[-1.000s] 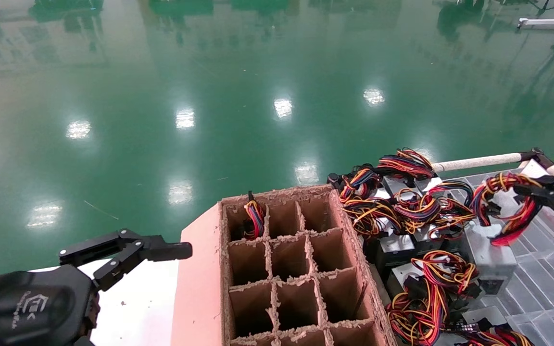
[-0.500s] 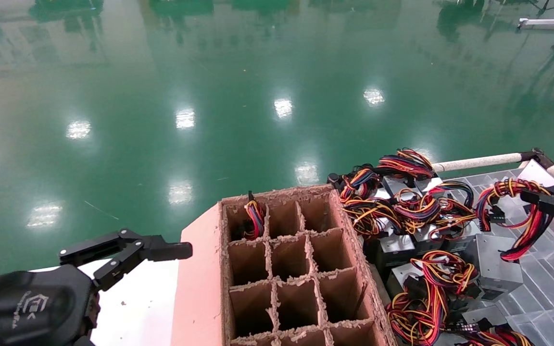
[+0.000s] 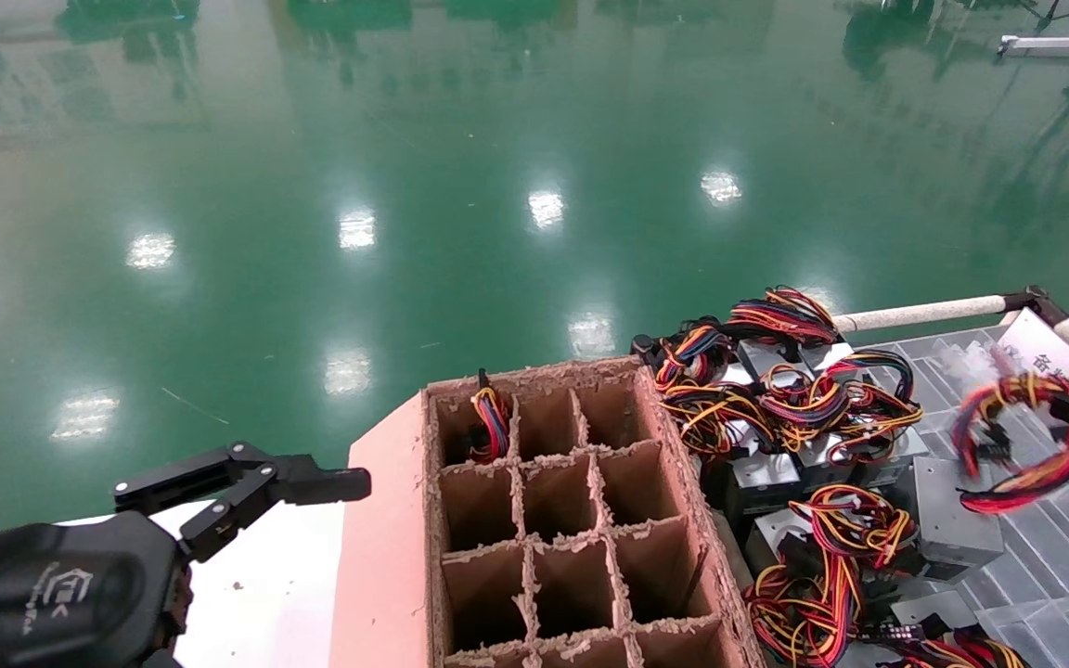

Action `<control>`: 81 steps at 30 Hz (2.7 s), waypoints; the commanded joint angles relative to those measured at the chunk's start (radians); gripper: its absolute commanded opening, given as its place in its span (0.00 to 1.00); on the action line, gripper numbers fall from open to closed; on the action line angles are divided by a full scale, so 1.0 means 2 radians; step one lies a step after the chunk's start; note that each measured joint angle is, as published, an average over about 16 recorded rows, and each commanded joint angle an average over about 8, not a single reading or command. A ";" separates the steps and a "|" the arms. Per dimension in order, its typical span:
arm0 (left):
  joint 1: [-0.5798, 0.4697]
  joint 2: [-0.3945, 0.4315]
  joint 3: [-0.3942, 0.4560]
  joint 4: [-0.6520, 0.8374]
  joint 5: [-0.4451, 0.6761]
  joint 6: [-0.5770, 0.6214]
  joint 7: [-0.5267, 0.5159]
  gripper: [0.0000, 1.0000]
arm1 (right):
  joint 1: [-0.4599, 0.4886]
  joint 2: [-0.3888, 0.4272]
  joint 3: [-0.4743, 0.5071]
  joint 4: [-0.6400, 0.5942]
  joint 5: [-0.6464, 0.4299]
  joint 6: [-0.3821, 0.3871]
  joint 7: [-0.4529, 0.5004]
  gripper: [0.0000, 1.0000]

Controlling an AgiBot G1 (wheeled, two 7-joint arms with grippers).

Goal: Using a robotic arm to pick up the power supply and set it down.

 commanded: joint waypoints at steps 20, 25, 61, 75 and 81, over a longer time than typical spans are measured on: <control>0.000 0.000 0.000 0.000 0.000 0.000 0.000 1.00 | -0.044 0.030 0.020 0.022 0.013 0.001 0.009 0.00; 0.000 0.000 0.000 0.000 0.000 0.000 0.000 1.00 | -0.053 0.020 0.020 0.028 0.012 0.007 0.015 0.00; 0.000 0.000 0.001 0.000 -0.001 0.000 0.001 1.00 | -0.042 -0.012 0.017 0.061 0.011 0.004 0.056 1.00; 0.000 0.000 0.001 0.001 -0.001 0.000 0.001 1.00 | -0.085 -0.023 0.021 0.188 0.049 0.013 0.115 1.00; 0.000 0.000 0.001 0.001 -0.001 0.000 0.001 1.00 | -0.106 -0.028 0.023 0.250 0.067 0.017 0.143 1.00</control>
